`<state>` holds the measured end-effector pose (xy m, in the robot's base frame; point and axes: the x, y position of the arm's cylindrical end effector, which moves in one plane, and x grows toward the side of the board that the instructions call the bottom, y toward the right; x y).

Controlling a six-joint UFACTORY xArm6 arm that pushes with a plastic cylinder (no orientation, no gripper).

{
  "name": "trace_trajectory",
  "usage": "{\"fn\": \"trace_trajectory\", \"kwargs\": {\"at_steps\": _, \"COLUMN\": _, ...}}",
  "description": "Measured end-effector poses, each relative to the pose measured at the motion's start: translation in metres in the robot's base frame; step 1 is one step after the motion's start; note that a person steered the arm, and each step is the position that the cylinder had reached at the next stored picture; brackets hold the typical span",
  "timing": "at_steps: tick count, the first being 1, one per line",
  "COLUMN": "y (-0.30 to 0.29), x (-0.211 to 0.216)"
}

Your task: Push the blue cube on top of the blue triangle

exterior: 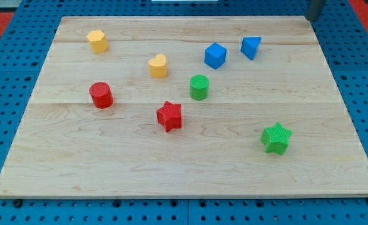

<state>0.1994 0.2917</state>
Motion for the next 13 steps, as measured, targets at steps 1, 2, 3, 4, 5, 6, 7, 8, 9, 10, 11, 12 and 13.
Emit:
{"fn": "trace_trajectory", "kwargs": {"at_steps": 1, "y": -0.022, "x": 0.005}}
{"fn": "trace_trajectory", "kwargs": {"at_steps": 2, "y": -0.048, "x": 0.051}}
{"fn": "trace_trajectory", "kwargs": {"at_steps": 3, "y": -0.048, "x": 0.097}}
{"fn": "trace_trajectory", "kwargs": {"at_steps": 4, "y": -0.049, "x": 0.135}}
{"fn": "trace_trajectory", "kwargs": {"at_steps": 5, "y": -0.096, "x": 0.162}}
{"fn": "trace_trajectory", "kwargs": {"at_steps": 6, "y": -0.166, "x": 0.174}}
{"fn": "trace_trajectory", "kwargs": {"at_steps": 7, "y": -0.224, "x": 0.173}}
{"fn": "trace_trajectory", "kwargs": {"at_steps": 8, "y": -0.247, "x": 0.17}}
{"fn": "trace_trajectory", "kwargs": {"at_steps": 9, "y": -0.247, "x": 0.164}}
{"fn": "trace_trajectory", "kwargs": {"at_steps": 10, "y": -0.247, "x": 0.148}}
{"fn": "trace_trajectory", "kwargs": {"at_steps": 11, "y": -0.247, "x": 0.144}}
{"fn": "trace_trajectory", "kwargs": {"at_steps": 12, "y": -0.243, "x": 0.144}}
{"fn": "trace_trajectory", "kwargs": {"at_steps": 13, "y": -0.236, "x": 0.149}}
